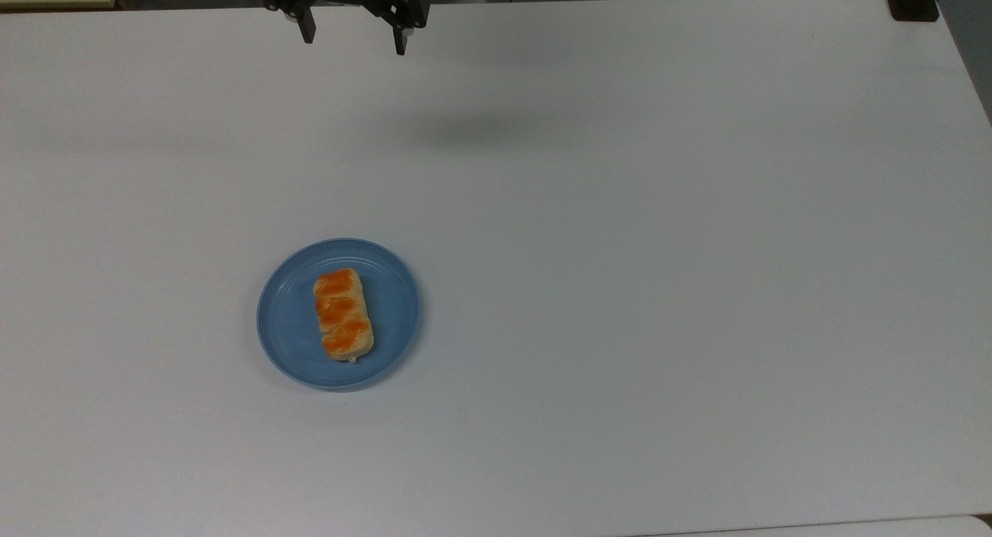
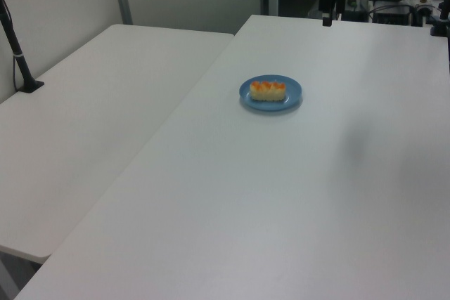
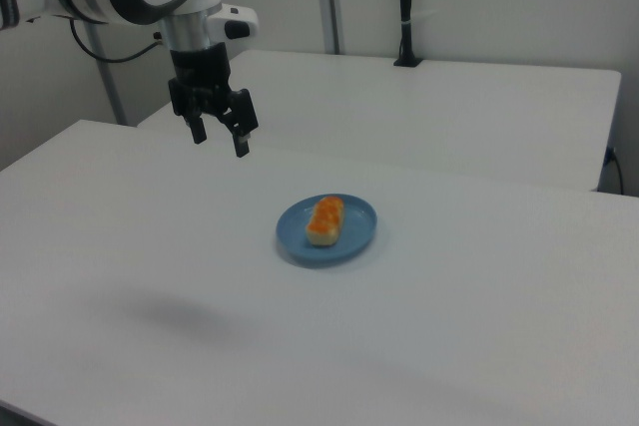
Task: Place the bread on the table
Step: 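Lower the open gripper over the bread on the blue plate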
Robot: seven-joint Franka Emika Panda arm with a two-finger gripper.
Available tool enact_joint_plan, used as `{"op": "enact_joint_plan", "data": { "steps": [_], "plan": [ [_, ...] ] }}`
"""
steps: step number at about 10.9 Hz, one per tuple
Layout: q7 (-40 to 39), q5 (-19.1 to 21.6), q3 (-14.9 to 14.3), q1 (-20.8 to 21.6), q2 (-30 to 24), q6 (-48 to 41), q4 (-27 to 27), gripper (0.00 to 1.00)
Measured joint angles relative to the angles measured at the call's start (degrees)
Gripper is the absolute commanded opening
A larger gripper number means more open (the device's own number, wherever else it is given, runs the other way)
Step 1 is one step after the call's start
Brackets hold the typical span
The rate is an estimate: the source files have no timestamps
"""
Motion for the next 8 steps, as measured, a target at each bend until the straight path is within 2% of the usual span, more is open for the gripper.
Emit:
{"op": "enact_joint_plan", "data": {
  "steps": [3,6,8],
  "plan": [
    [-6.8,0.0,-1.8,0.2,3.5,7.4,0.1,1.0],
    [-10.7,2.5,-7.1,2.9,10.3,19.2,0.2,1.0],
    [-12.7,3.2,-8.8,4.1,15.0,25.5,1.5,1.0]
  ]
}}
